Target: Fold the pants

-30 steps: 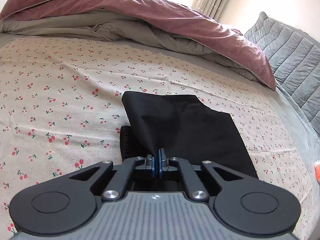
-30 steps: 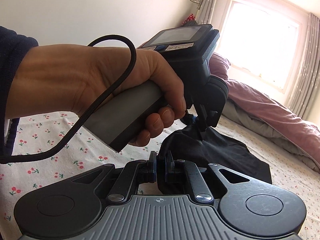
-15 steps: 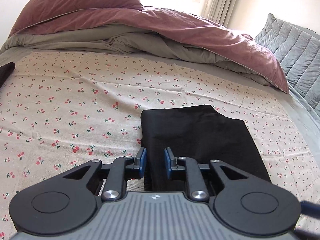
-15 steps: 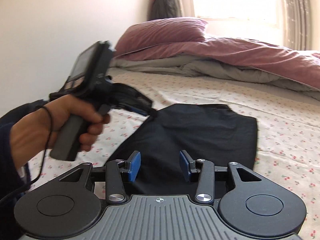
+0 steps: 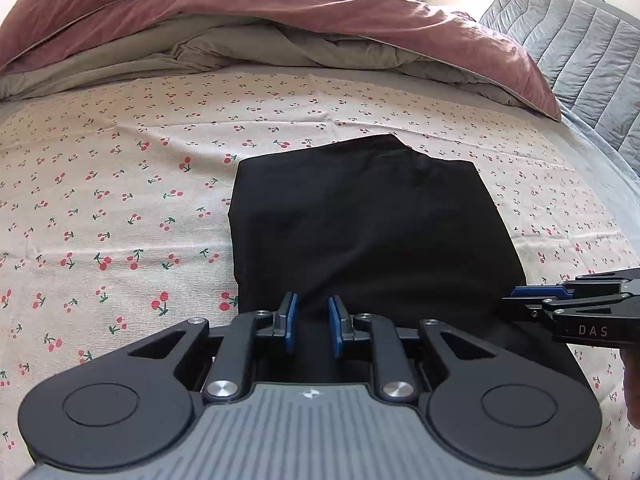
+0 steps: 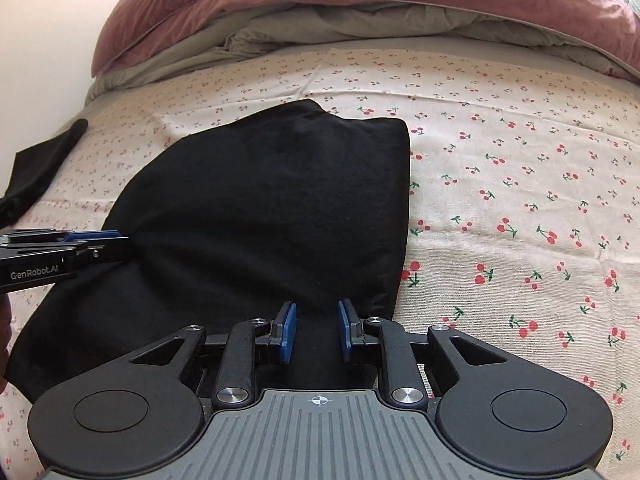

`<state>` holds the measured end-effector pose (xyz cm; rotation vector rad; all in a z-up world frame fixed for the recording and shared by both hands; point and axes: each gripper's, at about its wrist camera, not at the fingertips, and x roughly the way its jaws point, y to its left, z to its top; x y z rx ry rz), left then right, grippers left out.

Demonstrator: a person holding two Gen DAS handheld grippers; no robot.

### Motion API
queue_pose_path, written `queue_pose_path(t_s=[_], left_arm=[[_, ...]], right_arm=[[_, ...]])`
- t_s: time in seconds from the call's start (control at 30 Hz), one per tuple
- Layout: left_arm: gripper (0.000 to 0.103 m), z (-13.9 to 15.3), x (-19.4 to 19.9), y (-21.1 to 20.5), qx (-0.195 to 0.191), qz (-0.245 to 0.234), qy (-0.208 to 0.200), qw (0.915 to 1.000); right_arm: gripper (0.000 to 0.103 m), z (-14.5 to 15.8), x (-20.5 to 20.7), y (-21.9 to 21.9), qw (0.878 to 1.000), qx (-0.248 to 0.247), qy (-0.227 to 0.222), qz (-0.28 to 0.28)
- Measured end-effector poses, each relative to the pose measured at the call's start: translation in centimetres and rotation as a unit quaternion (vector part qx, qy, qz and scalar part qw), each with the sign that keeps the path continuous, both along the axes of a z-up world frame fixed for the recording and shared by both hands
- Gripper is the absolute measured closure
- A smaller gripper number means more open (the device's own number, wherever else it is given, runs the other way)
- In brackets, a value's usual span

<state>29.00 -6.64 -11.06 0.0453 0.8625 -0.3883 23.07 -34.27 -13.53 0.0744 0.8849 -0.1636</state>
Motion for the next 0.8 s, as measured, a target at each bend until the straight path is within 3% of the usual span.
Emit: queue_pose_path(t_s=[0.23,0.27,0.3,0.37,0.43,0.53,0.57,0.7,0.8], left_arm=[[0.076,1.0,0.2,0.9,-0.012,0.016,0.011,0.9997],[0.064,1.4,0.4,1.6,-0.020,0.034,0.010,0.9992],[0.040,1.8,0.6,2.6,-0.028,0.054,0.007,0.9981],[0.022,2.2,1.2,4.6,-0.045,0.103,0.002,0.9937],[0.022,1.7,2.1,6.0,-0.085,0.116,0.027,0.9893],[0.022,-0.3,3.2,7.1,-0.166,0.118,0.112,0.9727],[0.022,-0.9,3.4,7.0,-0.168,0.119,0.126,0.9703],[0.018,-0.9,3.2,5.1,-0.134,0.098,0.105,0.9804],[0.013,-1.2,3.3,3.9,-0.143,0.058,0.112,0.9816]], right_arm=[[0.081,0.7,-0.6,-0.6,1.000,0.024,-0.011,-0.008],[0.079,1.3,-0.8,-0.9,0.999,0.034,-0.019,-0.018],[0.076,2.2,-1.2,-1.4,0.998,0.044,-0.036,-0.032],[0.076,3.6,-2.1,-2.3,0.995,0.055,-0.063,-0.047],[0.070,4.3,-2.6,-3.4,0.993,0.063,-0.075,-0.065],[0.069,3.7,-2.7,-4.7,0.991,0.082,-0.059,-0.083],[0.069,3.3,-2.6,-4.9,0.991,0.095,-0.051,-0.084],[0.057,2.5,-2.2,-5.5,0.988,0.118,-0.040,-0.089],[0.054,1.7,-1.9,-5.8,0.986,0.137,-0.033,-0.089]])
